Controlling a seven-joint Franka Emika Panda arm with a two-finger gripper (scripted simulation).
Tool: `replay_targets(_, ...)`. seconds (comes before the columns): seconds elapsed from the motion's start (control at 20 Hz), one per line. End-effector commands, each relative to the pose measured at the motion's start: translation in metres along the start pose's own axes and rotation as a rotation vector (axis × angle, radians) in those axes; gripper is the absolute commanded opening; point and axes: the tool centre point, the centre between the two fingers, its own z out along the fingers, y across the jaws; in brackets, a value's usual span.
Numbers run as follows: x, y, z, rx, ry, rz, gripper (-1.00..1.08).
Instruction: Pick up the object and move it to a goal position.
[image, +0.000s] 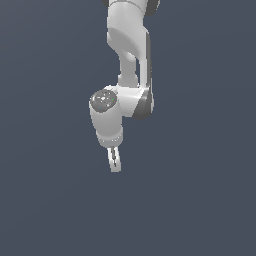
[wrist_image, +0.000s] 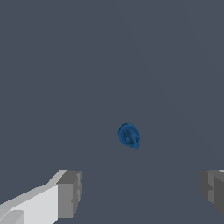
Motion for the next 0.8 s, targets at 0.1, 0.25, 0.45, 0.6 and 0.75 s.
replay_targets(0.1, 0.007, 0.002, 0.008, -0.005, 0.003, 0.092, 1.00)
replay_targets(0.25, 0.010, 0.002, 0.011, -0.007, 0.005, 0.133, 1.00)
replay_targets(0.45, 0.013, 0.003, 0.014, -0.008, 0.007, 0.165, 1.00)
replay_targets(0.6, 0.013, 0.003, 0.015, -0.009, 0.007, 0.172, 1.00)
replay_targets(0.75, 0.013, 0.003, 0.016, -0.009, 0.007, 0.167, 1.00)
